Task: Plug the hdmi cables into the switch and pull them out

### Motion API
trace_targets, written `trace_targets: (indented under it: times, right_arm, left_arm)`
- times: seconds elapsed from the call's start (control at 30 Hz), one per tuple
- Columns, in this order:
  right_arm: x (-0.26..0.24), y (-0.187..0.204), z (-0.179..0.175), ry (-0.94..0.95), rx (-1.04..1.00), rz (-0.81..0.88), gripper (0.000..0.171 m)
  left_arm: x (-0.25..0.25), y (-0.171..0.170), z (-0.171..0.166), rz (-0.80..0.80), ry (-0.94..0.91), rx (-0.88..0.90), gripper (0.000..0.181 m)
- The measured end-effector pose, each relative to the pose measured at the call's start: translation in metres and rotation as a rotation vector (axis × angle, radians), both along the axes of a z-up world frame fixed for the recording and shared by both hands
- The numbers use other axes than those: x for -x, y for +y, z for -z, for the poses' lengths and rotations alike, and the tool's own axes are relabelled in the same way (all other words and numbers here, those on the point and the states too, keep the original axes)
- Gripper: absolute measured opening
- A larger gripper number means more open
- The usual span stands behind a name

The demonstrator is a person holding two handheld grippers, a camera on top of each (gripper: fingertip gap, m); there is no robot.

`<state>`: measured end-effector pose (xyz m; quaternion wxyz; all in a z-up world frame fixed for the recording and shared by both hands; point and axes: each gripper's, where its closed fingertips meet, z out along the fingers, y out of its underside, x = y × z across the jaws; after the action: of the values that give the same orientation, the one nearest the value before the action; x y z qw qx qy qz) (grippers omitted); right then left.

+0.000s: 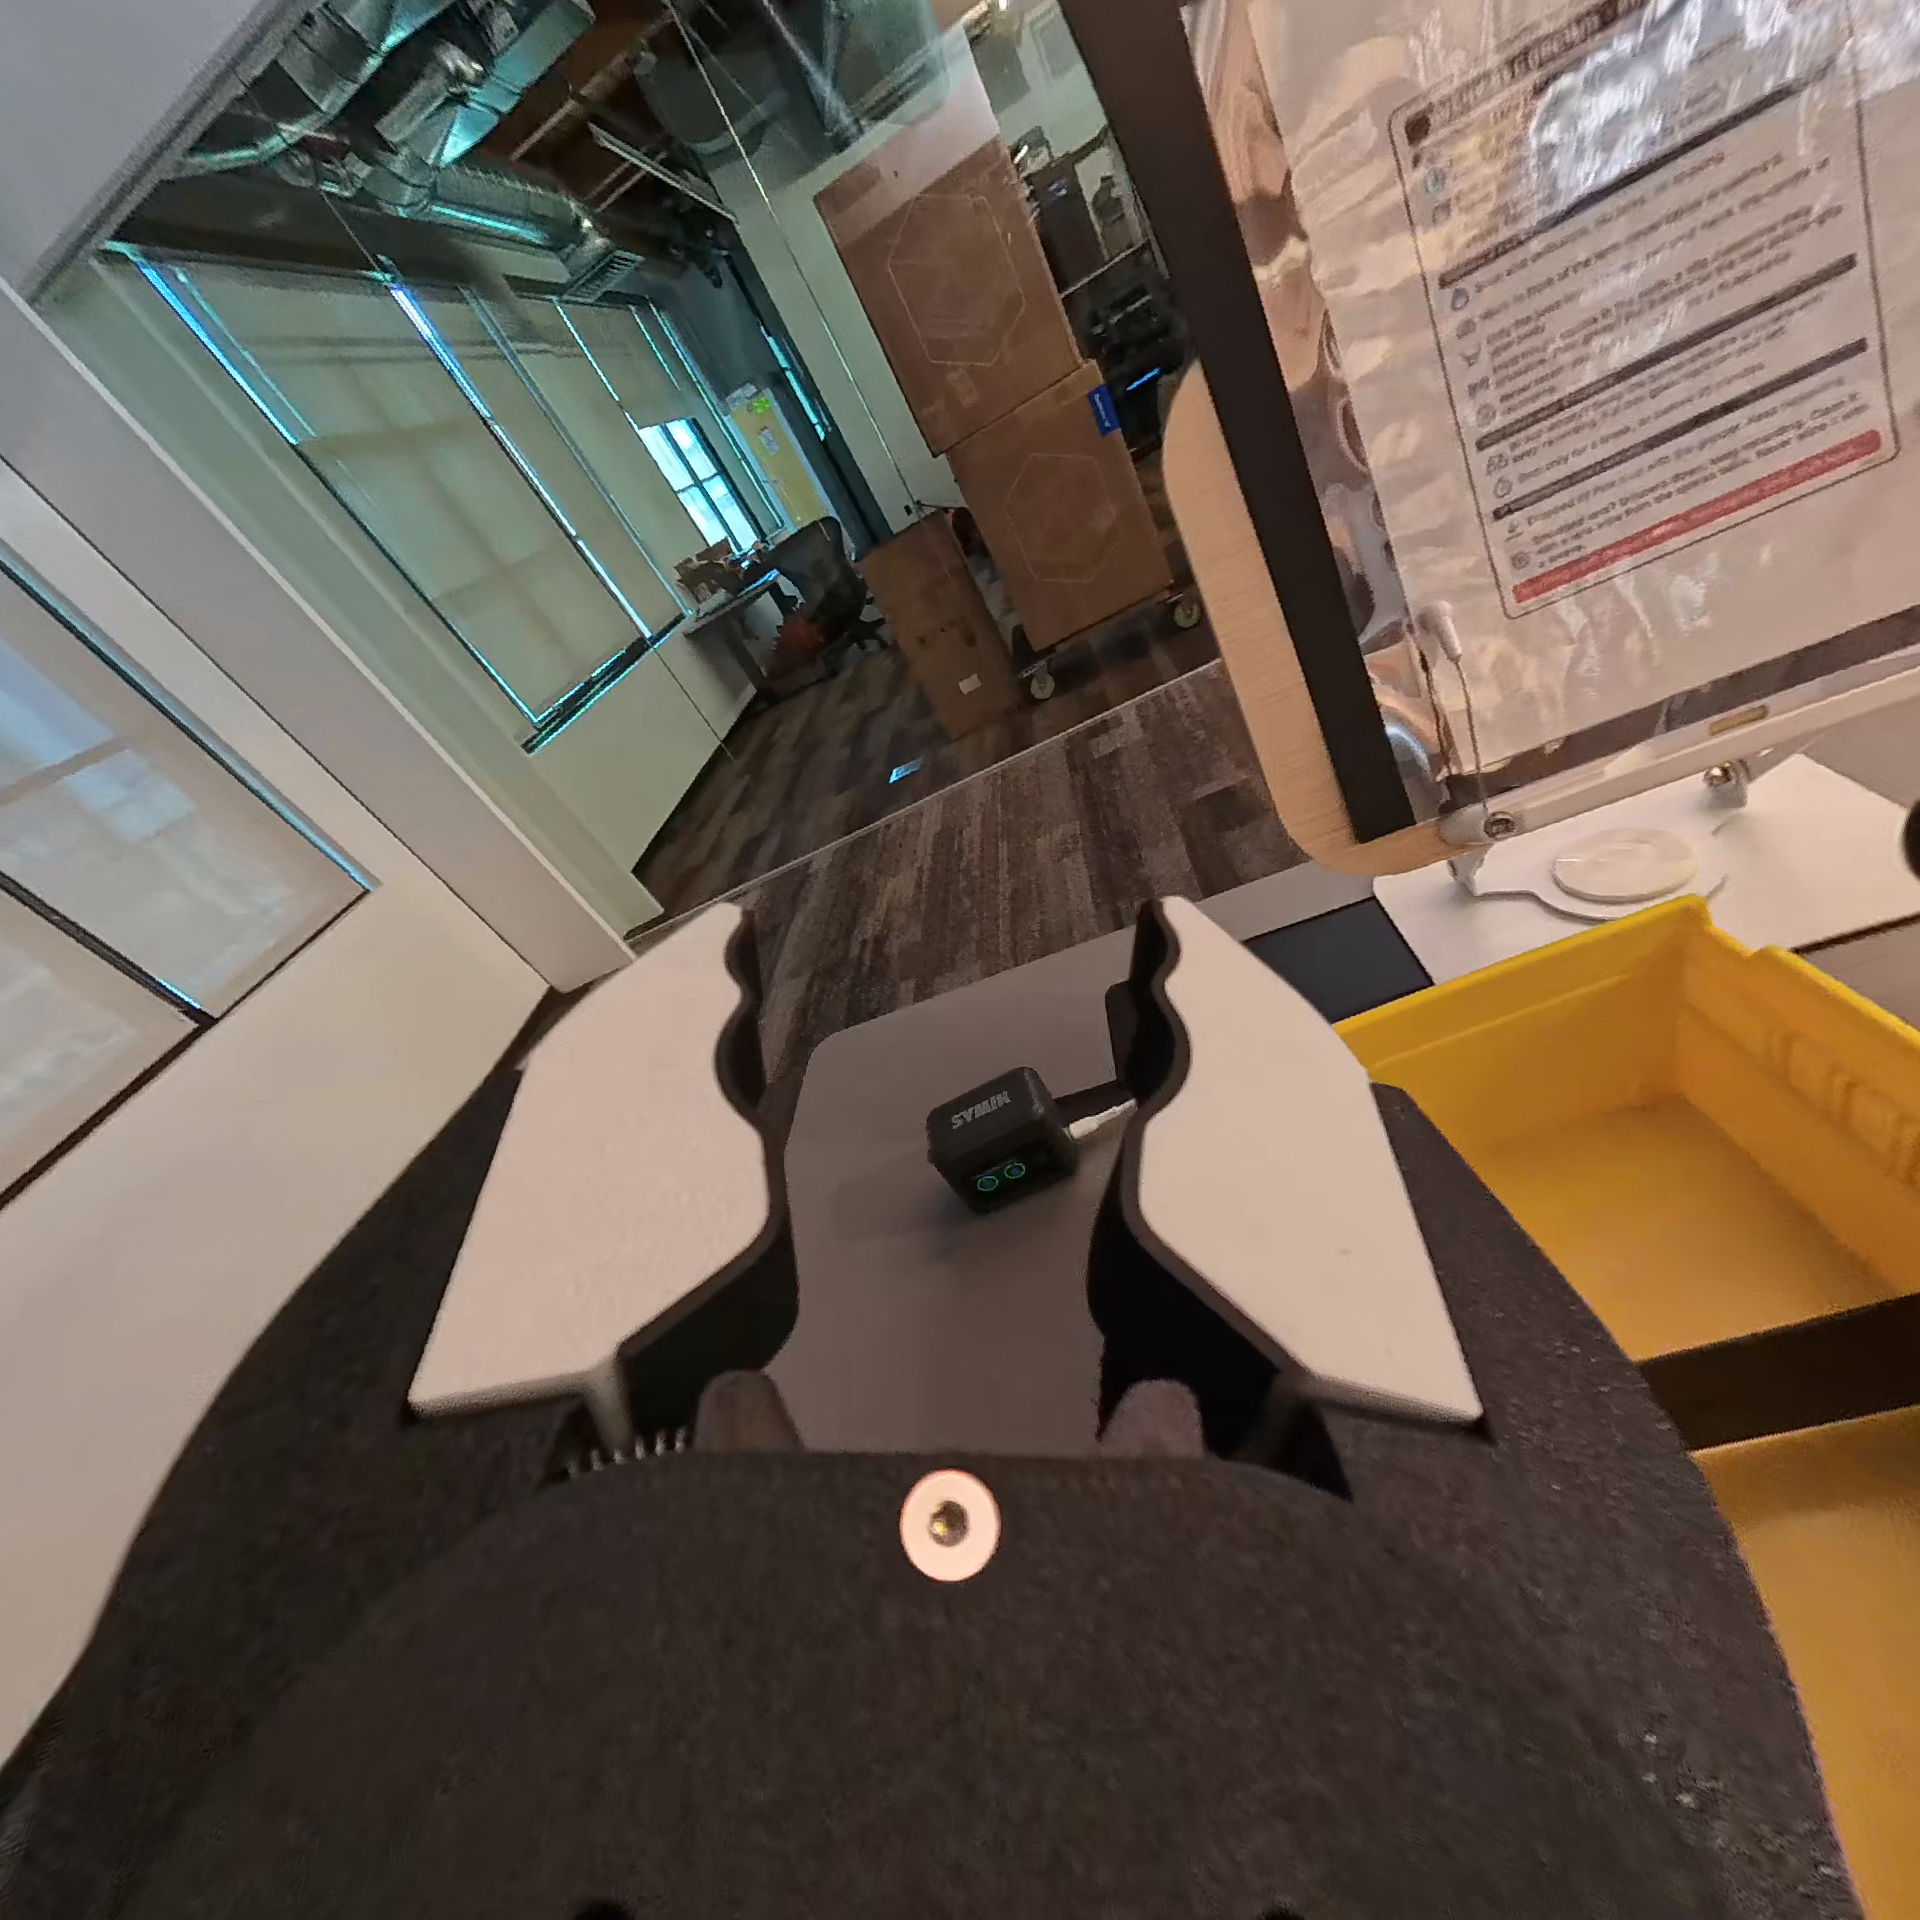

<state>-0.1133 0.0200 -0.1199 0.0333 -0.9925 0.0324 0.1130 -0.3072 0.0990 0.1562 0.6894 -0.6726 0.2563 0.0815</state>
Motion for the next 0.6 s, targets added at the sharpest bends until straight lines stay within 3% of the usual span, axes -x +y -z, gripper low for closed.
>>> trace_targets:
  times: [0.17,0.37,0.6]
  right_arm:
    - [0.003,0.003,-0.032,-0.025,0.028,-0.122,0.006]
    - [-0.017,-0.005,-0.102,-0.029,0.038,-0.26,0.004]
    - [-0.139,-0.068,-0.185,-0.001,0.065,-0.196,0.004]
  left_arm:
    - [0.02,-0.023,-0.009,0.007,-0.012,0.028,0.068]
    - [0.026,-0.071,-0.034,0.1,-0.073,-0.036,0.068]
    - [-0.005,-0.108,-0.031,0.26,-0.015,-0.022,0.069]
